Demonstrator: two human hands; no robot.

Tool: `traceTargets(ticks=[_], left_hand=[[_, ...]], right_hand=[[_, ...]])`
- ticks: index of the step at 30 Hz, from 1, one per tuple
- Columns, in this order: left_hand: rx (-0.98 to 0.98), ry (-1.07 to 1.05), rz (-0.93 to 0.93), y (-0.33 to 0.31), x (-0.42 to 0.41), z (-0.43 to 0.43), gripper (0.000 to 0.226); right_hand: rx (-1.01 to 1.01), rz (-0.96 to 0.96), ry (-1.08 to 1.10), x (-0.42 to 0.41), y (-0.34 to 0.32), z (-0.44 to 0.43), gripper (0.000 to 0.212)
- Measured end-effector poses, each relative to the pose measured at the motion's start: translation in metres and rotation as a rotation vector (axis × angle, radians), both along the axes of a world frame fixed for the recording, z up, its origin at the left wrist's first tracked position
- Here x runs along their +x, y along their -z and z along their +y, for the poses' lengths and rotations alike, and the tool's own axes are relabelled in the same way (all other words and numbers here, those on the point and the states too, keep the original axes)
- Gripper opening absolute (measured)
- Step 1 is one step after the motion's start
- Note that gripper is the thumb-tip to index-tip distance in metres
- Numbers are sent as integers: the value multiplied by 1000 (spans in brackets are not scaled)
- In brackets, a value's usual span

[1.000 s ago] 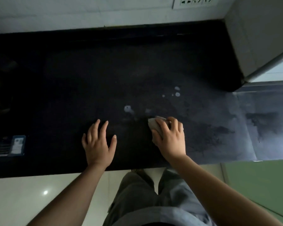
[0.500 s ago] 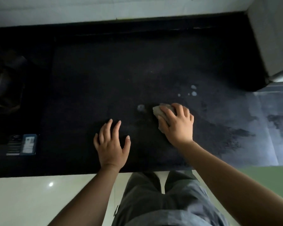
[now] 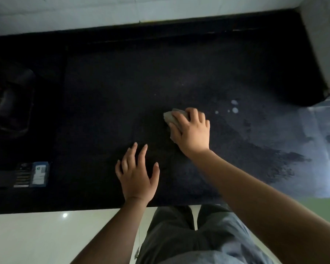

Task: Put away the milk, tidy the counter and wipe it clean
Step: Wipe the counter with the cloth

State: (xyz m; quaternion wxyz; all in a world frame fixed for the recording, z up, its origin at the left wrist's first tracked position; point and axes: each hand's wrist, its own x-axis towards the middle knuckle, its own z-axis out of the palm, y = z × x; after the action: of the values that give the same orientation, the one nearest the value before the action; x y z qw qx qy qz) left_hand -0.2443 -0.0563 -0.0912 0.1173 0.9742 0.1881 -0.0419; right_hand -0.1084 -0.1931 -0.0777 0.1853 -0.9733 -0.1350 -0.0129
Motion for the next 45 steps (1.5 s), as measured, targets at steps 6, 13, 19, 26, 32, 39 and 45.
traceTargets(ticks=[6,13,19,26,32,39,45], left_hand=[[-39,-11,-34,1,-2,0,58],[-43,-9,4,0,0,1,60],[-35,-10,-12,1,-1,3,59],[-69,-18,-32,0,-1,0,58],[-52,-6,-4,1,-1,2,59],[-48,2,-24,4,0,4,57],[-50,-5,-9,-1,0,3,58]], right_hand=[[-7,-72,-204,-39,7,-50,37],[19,-32,148,10,4,-16,38],[-9,-1,-183,3,1,5,35],[14,-86,-303,-42,10,-35,34],[2,10,89,45,4,14,39],[37,-10,-42,77,8,62,38],[39,-28,-388,-3,7,4,39]])
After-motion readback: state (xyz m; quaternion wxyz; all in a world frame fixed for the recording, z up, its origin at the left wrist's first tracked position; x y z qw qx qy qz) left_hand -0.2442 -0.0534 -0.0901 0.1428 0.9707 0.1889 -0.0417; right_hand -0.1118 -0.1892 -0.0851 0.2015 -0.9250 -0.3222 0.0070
